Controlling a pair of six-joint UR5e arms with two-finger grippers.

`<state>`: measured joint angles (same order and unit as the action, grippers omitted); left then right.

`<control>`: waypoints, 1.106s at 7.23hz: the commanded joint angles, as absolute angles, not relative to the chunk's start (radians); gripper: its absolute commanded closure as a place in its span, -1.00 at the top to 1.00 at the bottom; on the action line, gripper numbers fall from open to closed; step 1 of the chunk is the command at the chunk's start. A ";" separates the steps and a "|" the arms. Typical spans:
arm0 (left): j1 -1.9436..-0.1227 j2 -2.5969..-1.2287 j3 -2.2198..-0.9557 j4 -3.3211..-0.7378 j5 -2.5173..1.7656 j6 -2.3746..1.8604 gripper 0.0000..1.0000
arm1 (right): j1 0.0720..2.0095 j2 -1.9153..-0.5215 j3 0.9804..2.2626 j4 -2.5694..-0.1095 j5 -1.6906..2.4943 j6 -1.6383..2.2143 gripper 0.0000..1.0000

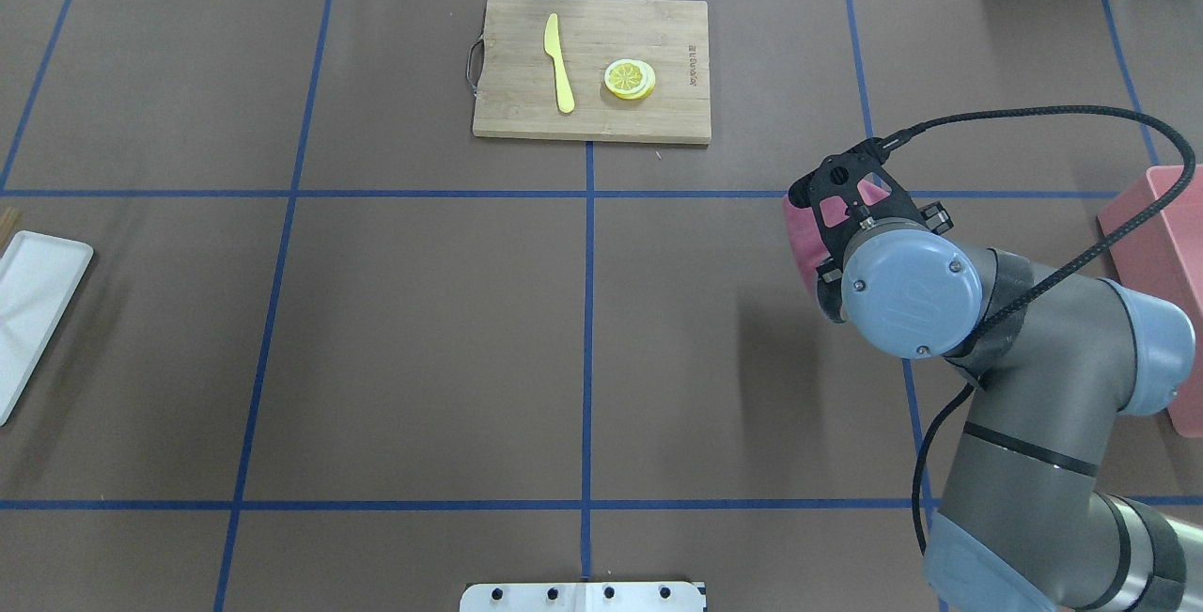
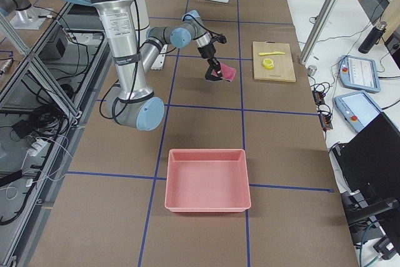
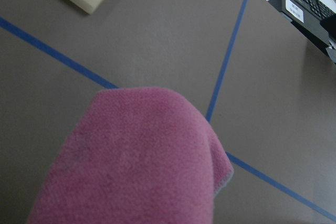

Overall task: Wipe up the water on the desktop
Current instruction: 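Lower the cloth and wipe toward the table center with the right gripper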

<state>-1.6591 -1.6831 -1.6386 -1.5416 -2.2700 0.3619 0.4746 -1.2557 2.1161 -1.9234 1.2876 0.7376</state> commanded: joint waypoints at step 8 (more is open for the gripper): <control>-1.658 -1.667 -1.623 -1.537 -2.279 0.390 0.97 | 0.205 -1.239 2.033 -2.422 1.249 0.749 -1.00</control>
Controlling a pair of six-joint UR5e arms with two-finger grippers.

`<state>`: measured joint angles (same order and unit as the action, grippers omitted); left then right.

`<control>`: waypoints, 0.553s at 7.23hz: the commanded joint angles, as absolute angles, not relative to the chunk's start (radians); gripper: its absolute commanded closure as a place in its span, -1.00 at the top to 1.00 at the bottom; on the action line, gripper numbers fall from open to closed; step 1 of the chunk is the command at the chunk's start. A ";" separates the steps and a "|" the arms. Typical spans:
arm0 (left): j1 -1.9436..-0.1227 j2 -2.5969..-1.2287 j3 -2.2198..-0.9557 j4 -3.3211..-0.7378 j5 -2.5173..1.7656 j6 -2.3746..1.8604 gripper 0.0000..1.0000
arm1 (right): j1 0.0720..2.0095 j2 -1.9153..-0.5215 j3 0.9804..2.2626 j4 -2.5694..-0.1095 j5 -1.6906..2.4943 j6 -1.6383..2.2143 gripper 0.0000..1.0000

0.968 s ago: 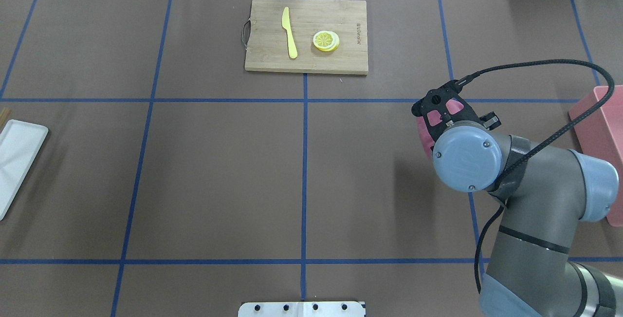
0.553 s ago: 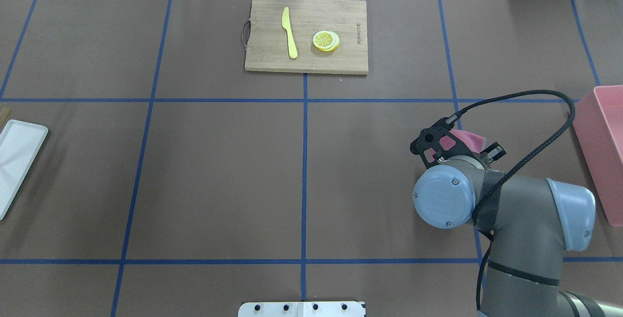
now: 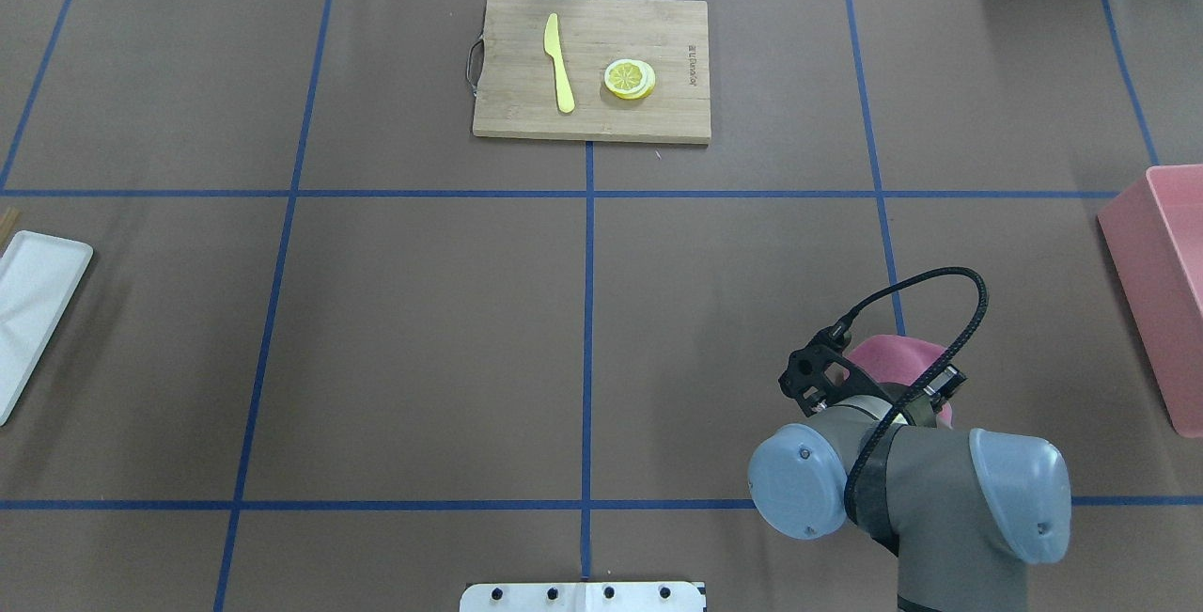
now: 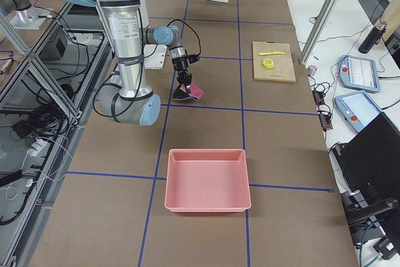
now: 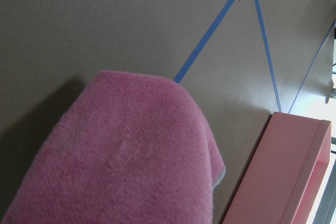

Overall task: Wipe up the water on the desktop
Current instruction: 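Lower the cloth and wipe toward the table center with the right gripper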

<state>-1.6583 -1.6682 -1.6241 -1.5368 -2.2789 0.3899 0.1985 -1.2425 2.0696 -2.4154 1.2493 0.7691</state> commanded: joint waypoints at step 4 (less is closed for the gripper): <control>-1.658 -1.666 -1.621 -1.537 -2.279 0.390 0.97 | 0.317 -1.226 1.932 -2.318 1.247 0.556 -1.00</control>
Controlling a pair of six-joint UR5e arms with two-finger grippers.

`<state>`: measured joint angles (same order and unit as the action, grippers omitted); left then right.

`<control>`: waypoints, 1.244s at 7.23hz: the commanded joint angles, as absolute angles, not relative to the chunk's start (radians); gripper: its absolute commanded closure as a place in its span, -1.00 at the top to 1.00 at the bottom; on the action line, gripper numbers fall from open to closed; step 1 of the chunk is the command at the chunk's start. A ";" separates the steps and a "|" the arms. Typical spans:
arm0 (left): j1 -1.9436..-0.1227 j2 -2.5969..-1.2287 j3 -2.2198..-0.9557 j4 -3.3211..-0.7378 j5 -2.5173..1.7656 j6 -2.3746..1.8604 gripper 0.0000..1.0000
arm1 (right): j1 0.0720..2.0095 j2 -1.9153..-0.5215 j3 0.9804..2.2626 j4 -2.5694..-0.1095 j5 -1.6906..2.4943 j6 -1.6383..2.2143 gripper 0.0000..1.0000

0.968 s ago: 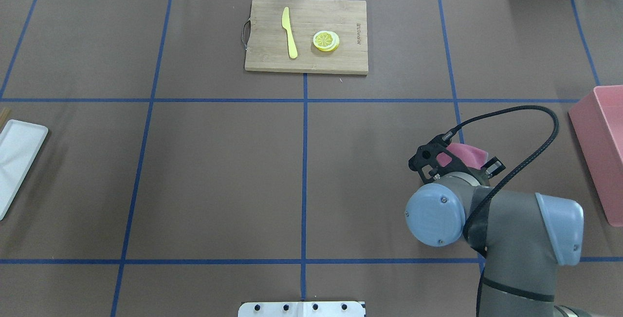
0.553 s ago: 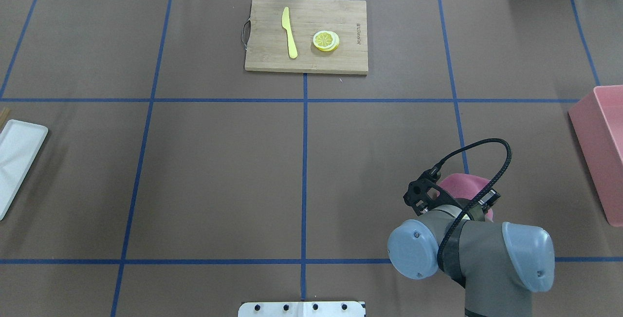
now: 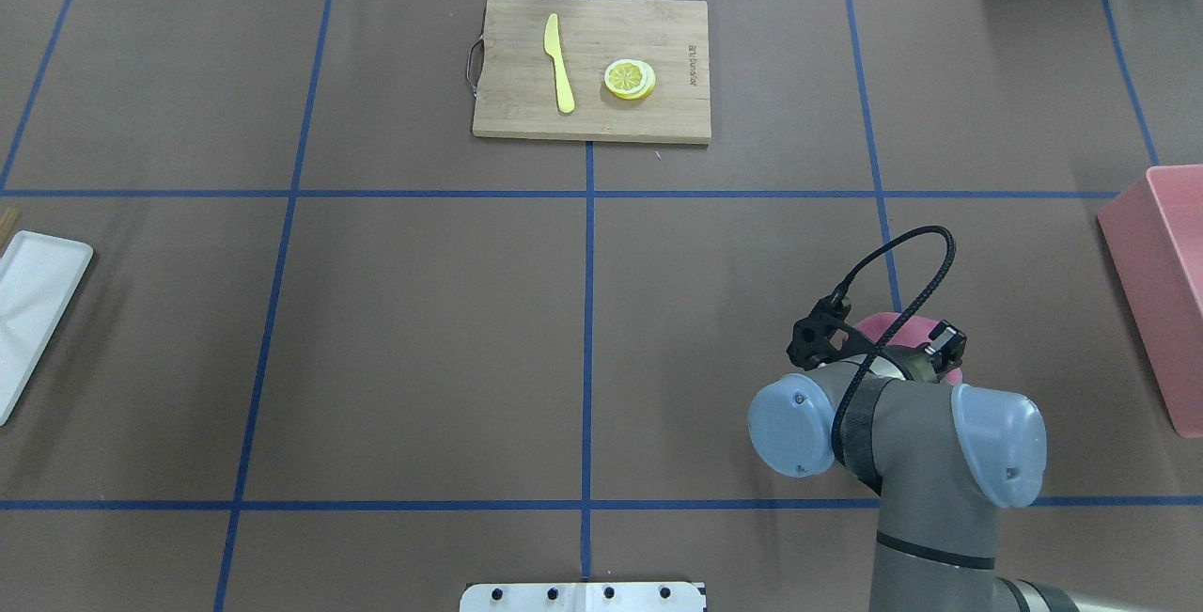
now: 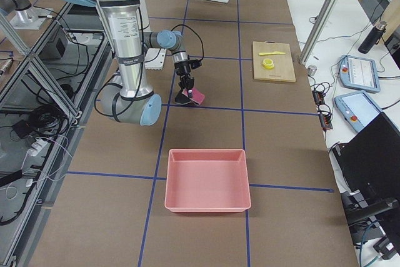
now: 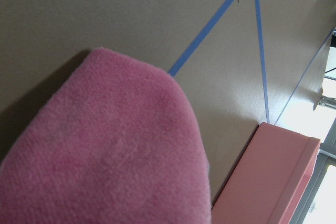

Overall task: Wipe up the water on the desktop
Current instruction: 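Lower the cloth and wipe toward the table center with the right gripper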

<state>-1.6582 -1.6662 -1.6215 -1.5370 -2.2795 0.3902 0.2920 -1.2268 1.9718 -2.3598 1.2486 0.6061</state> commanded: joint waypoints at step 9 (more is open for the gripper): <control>-1.658 -1.666 -1.611 -1.540 -2.281 0.390 0.97 | 0.289 -0.838 1.666 -2.094 1.321 0.691 -1.00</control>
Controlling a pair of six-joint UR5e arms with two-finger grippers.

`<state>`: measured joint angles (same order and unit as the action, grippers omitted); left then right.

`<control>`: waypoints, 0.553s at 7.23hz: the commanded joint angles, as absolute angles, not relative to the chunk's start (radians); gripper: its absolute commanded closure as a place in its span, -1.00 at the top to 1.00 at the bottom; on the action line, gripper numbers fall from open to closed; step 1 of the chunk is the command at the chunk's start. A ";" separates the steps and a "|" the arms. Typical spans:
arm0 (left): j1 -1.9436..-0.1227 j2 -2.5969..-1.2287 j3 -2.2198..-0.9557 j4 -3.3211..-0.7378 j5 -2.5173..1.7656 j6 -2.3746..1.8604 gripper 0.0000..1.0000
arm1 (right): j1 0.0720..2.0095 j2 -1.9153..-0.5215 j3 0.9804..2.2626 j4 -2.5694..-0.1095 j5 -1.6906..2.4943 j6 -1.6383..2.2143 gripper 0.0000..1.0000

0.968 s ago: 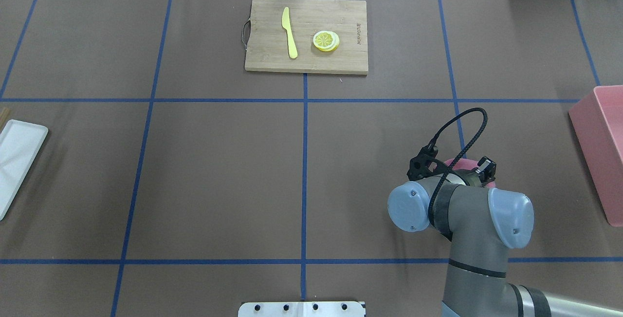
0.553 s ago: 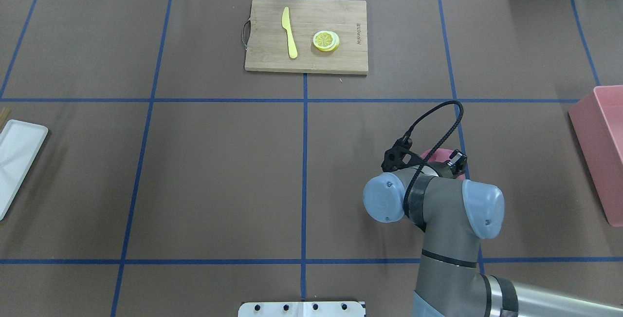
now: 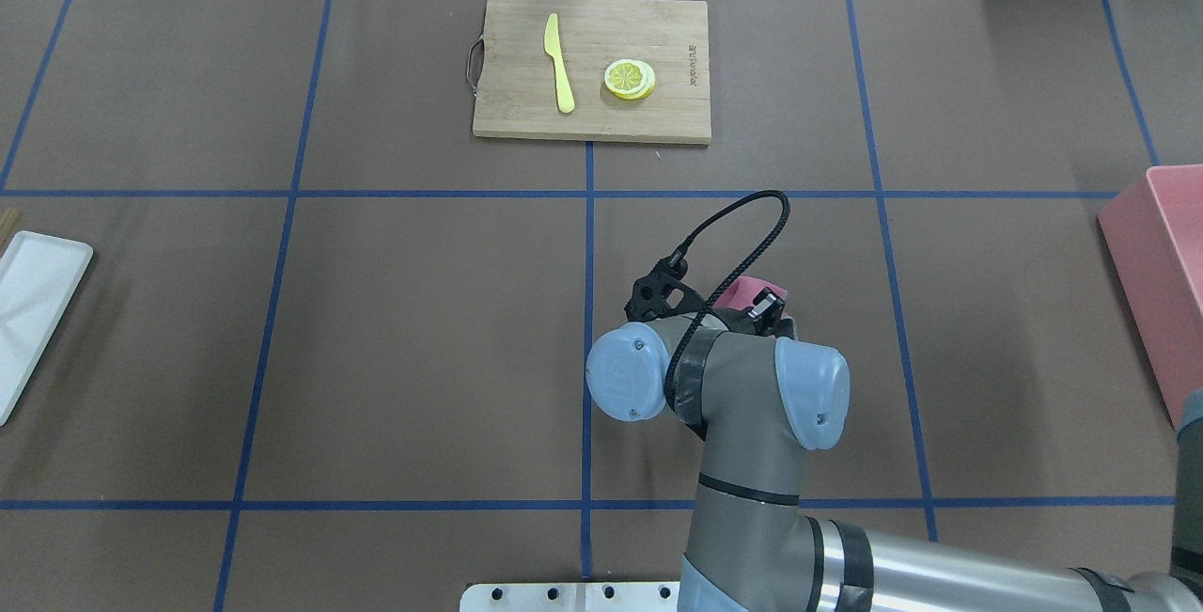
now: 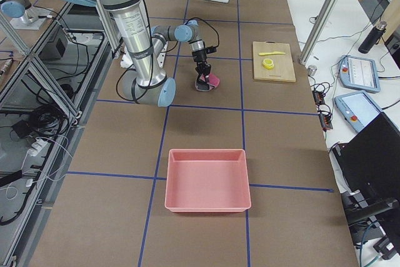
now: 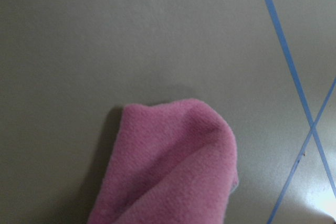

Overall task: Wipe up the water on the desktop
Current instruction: 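Lower the cloth and wipe toward the table center with the right gripper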

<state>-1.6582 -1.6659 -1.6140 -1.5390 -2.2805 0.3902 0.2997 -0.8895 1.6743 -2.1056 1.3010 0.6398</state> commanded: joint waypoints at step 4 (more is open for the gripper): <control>-1.658 -1.666 -1.611 -1.540 -2.281 0.390 0.97 | 0.238 -0.816 1.678 -2.008 1.368 0.902 -1.00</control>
